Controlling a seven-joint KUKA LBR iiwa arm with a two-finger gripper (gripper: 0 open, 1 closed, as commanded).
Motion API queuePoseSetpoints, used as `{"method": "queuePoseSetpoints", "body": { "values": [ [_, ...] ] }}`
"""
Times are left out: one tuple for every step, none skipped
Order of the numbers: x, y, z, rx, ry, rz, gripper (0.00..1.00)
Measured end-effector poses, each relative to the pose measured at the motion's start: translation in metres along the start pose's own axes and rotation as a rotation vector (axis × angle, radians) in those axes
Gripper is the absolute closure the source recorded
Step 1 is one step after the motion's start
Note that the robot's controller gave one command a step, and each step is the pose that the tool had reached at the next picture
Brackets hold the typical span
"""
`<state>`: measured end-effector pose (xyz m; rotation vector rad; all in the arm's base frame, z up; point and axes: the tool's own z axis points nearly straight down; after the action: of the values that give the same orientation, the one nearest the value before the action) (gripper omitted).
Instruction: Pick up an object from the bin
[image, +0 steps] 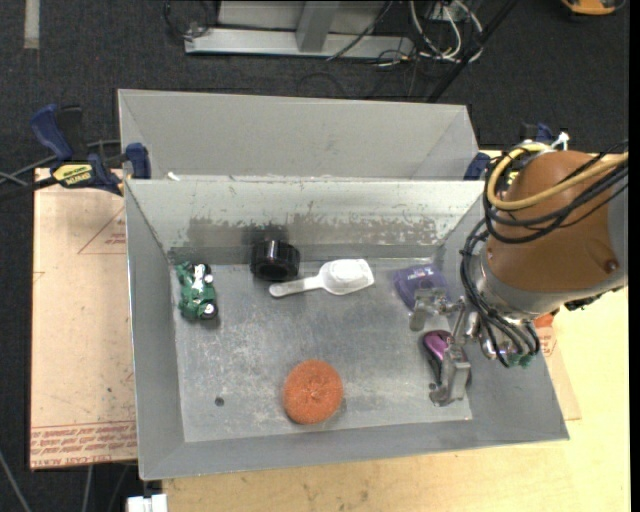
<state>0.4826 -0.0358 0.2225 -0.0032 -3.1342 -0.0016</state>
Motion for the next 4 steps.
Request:
{"method": "queuePoseSetpoints", "body": {
  "values": [
    [-0.002, 0.0, -0.004, 0.001, -0.008, -0.002, 0.0],
    [-0.005, 0.008, 0.042, 0.001, -0.014, -0.024, 0.0],
    [-0.013, 0.041, 0.092, 0.001, -0.01, -0.145, 0.0],
    [-0.031, 0.021, 0.145, 0.0, -0.014, -0.027, 1.0]
  ]
}}
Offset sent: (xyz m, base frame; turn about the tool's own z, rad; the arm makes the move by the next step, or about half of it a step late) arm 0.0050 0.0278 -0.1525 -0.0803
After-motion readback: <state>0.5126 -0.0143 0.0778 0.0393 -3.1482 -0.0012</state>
